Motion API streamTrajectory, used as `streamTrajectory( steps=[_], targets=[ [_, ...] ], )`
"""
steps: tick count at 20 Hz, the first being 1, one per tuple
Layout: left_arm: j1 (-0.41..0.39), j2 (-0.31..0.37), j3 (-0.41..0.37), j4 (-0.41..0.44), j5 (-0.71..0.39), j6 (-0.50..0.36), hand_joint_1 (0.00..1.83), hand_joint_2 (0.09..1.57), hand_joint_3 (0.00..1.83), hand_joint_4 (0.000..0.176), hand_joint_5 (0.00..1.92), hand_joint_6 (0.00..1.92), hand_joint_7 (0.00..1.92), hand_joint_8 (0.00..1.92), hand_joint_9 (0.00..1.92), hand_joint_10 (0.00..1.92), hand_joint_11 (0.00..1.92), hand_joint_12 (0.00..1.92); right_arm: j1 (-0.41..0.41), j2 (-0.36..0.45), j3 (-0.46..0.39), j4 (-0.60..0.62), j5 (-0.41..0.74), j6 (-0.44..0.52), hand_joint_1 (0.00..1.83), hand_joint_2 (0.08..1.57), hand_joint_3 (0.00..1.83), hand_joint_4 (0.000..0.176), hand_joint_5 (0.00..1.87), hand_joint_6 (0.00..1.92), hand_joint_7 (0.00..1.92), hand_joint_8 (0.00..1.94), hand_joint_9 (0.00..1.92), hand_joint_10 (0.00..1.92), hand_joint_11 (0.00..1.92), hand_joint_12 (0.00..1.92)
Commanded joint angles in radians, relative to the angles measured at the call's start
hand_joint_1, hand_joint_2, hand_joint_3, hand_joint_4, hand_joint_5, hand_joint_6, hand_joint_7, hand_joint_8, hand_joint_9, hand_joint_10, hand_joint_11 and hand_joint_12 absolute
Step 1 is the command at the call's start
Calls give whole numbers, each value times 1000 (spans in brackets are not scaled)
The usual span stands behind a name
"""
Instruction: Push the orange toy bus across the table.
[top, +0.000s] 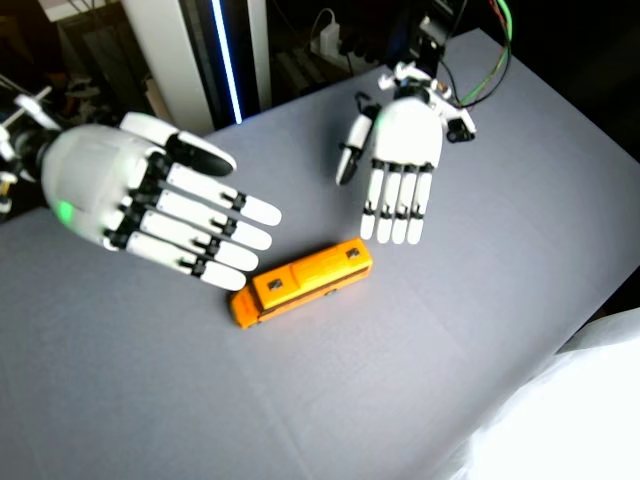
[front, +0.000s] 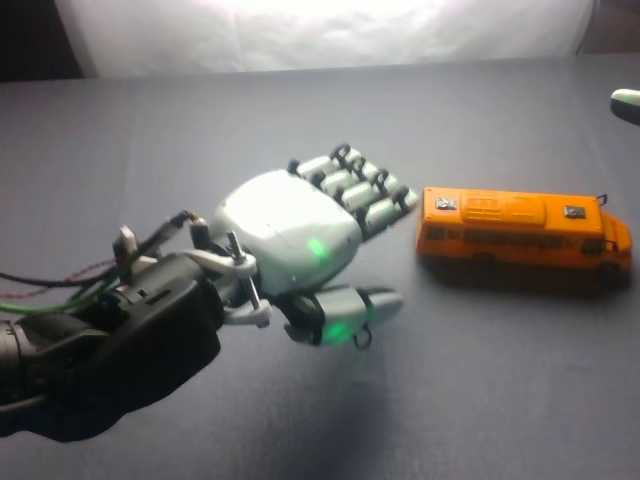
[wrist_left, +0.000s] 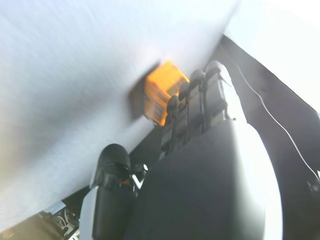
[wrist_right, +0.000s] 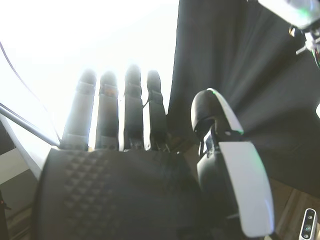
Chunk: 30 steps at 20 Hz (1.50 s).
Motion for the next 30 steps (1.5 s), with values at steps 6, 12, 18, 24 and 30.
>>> streamTrajectory(
  steps=[6, 12, 18, 24, 30],
  targets=[
    [-30, -26, 25, 37, -84, 4, 0, 1352, 2, 0, 135, 11, 140, 7, 124, 5, 87, 17, 3, -2, 4, 12, 123, 7, 318, 1391, 0, 0, 380, 0, 408, 0, 262, 2, 212, 5],
    [-30, -49, 64, 10, -32, 4, 0, 1359, 3, 0, 139, 6, 143, 4, 126, 3, 106, 25, 1, -4, 3, 12, 123, 7, 330, 1390, 0, 0, 389, 2, 416, 2, 261, 1, 208, 3],
    [-44, -95, 100, 3, 19, 4, 0, 1356, 0, 0, 109, 0, 125, 0, 111, 0, 73, 9, 0, -4, 3, 12, 123, 8, 323, 1387, 0, 0, 388, 3, 413, 3, 241, 0, 190, 0],
    [-54, -107, 99, 17, 15, 4, 0, 1355, 0, 0, 127, 7, 150, 8, 150, 12, 120, 28, -3, -4, 2, 12, 123, 8, 312, 1384, 0, 0, 396, 4, 420, 3, 247, 0, 204, 7],
    [-20, -17, 7, 11, -164, -33, 0, 1313, 0, 0, 100, 1, 105, 0, 101, 0, 66, 3, -4, -4, 1, 18, 123, 8, 288, 1382, 0, 0, 388, 0, 425, 1, 258, 4, 216, 12]
  ],
)
